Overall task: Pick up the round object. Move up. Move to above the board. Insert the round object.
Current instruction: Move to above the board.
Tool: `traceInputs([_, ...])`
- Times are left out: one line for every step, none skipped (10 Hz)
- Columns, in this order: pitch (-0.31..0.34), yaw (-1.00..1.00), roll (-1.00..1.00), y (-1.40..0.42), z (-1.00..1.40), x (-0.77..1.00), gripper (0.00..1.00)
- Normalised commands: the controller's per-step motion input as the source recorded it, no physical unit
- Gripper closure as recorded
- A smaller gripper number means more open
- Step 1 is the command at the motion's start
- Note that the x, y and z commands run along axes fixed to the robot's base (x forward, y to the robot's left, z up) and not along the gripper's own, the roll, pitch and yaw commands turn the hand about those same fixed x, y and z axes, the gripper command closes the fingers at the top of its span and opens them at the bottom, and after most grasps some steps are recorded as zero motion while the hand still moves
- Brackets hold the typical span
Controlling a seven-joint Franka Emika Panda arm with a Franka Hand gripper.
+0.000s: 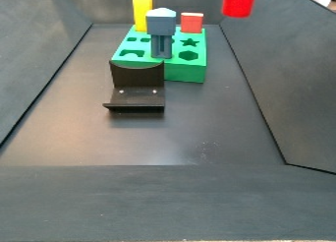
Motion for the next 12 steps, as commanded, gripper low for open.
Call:
traceInputs([0.216,-0.08,0.05,-1.0,0.05,0.35,1.0])
traceInputs([0.15,-0.02,-0.01,-1.0,0.06,0.36,1.0])
traceInputs([0.132,-0.02,-0.03,-1.0,0.06,0.36,1.0])
traceInputs([0.114,0.0,0.0,-1.0,0.06,0.37,1.0])
traceInputs([0.109,0.0,-0.01,-1.0,0.06,0.37,1.0])
traceInputs([0.12,0.0,-0.01,-1.0,0.07,0.39,1.0])
traceInputs([0.124,0.0,-0.02,-1.0,0.07,0.4,1.0])
traceInputs([0.134,0.01,0.01,-1.0,0.08,0.42,1.0])
traceInputs([0.145,0.01,0.01,-1.0,0.08,0.45,1.0])
traceInputs([0.146,0.01,0.02,-0.79,0.08,0.38,1.0])
traceInputs([0.135,0.01,0.03,-0.52,0.05,0.27,1.0])
traceInputs([0.106,0.01,0.04,-0.31,0.04,0.19,1.0])
